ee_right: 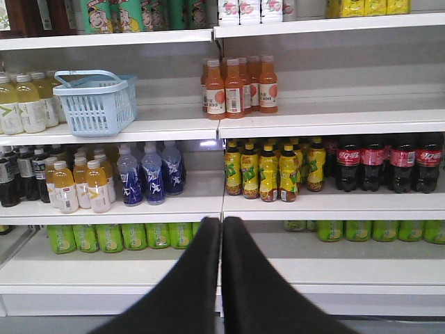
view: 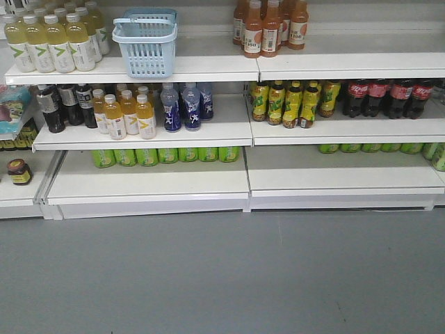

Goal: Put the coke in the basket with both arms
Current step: 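Drive the base toward the shelf holding the light-blue basket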

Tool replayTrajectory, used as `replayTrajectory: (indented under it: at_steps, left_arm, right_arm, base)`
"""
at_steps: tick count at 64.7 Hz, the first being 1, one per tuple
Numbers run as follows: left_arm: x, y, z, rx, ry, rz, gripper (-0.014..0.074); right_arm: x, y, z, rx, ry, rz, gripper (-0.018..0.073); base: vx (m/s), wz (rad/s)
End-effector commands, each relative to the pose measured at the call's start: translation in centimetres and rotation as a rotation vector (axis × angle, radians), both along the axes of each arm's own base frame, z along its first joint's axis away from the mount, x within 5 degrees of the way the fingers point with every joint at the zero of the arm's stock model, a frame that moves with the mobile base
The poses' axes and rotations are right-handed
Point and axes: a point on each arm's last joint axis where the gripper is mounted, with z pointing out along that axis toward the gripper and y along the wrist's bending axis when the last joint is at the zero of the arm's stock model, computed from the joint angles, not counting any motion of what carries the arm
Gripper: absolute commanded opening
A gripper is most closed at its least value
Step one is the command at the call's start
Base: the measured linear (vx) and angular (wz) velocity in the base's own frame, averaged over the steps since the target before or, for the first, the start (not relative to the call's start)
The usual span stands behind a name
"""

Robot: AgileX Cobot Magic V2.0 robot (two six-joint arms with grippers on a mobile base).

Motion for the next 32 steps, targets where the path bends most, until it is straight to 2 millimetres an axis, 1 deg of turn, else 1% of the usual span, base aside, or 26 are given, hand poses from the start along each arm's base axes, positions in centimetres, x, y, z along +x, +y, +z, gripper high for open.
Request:
replayTrajectory:
  at_steps: [1, 32]
  left_arm:
    - [-0.18, -0.01, 0.81, -0.004, -0.092, -0.002, -0.0006]
    - [-0.18, -0.01, 0.81, -0.004, -0.092, -0.002, -0.0006]
  right_arm:
    - [-0.11, -0.05, 0.38, 0.000, -0.079, -0.006, -0.0009]
    - [-0.11, -0.05, 0.38, 0.000, -0.079, -0.006, -0.0009]
  base:
    - [0.09, 0.11]
    - [0.09, 0.03]
